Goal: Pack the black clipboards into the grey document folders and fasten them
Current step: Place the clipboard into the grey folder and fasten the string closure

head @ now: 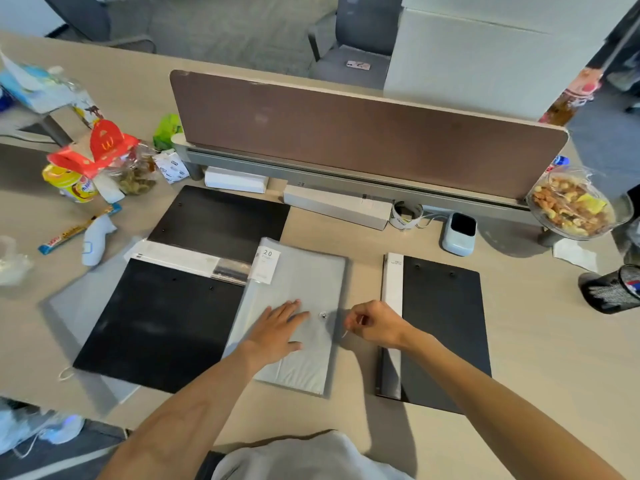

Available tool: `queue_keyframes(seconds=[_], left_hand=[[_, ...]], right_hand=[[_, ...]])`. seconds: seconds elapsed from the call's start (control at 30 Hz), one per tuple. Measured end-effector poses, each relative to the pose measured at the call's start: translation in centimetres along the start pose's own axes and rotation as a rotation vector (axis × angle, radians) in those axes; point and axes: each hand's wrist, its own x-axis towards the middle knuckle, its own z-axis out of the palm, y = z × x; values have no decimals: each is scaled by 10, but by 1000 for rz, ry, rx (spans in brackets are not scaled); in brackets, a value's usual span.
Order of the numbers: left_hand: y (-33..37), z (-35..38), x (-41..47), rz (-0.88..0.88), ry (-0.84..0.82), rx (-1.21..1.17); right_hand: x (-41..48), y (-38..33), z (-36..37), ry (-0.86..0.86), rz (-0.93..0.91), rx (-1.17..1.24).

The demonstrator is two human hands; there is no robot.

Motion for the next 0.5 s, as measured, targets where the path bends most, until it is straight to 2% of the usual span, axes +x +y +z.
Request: queue_keyframes(seconds=[0.07,0.2,0.5], left_hand=[[-3,3,0,19,19,8],[-5,2,1,43,58,-13],[-24,-9,3,143,68,-38]], right_hand=[[7,-6,0,13,43,77],[24,-19,9,3,65,79],[71,-44,33,-113,106,-118]])
